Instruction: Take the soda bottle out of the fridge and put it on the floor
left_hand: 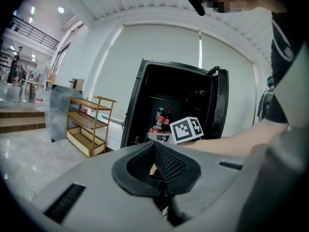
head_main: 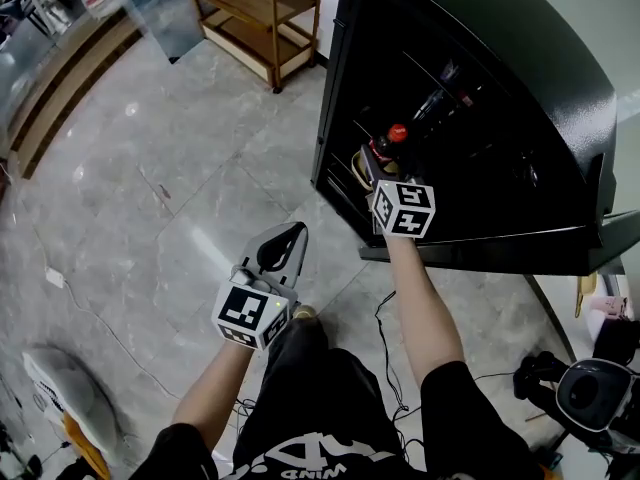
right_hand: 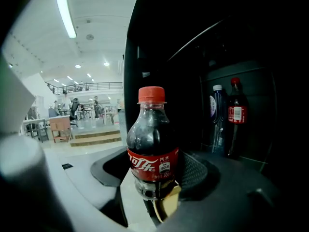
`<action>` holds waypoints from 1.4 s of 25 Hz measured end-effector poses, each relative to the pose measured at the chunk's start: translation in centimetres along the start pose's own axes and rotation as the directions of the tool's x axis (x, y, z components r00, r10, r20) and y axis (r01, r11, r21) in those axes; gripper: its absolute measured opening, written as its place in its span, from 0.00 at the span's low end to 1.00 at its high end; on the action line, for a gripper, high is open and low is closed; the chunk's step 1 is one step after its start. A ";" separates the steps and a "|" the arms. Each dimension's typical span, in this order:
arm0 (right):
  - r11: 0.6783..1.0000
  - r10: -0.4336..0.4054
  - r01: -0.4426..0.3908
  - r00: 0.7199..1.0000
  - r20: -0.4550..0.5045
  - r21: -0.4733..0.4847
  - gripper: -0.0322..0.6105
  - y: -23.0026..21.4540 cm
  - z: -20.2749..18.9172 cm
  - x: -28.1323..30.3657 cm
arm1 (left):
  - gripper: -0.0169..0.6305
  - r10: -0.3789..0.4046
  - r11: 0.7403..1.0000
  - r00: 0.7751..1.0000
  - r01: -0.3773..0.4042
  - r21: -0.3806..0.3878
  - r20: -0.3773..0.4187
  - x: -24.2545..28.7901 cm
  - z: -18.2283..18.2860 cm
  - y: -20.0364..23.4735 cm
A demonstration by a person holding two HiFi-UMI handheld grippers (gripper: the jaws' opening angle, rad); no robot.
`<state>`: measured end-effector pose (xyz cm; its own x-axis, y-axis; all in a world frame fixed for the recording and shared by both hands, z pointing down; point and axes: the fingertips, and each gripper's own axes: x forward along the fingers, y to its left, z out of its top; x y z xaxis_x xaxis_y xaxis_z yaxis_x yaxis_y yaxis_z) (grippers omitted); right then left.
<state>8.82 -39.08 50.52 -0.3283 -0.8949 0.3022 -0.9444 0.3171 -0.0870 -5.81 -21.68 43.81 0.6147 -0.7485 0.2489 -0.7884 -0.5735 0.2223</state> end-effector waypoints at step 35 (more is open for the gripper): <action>0.916 0.396 -0.390 0.918 0.040 -0.097 0.54 14.2 -29.3 7.8 | 0.04 0.040 0.999 0.999 -0.039 0.037 -0.018 -0.1 -32.6 7.8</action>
<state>-6.67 -32.35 79.49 -0.6756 -0.7083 0.2048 -0.7347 0.6702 -0.1056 -11.26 -15.26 76.28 0.5831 -0.7645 0.2748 -0.8122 -0.5558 0.1773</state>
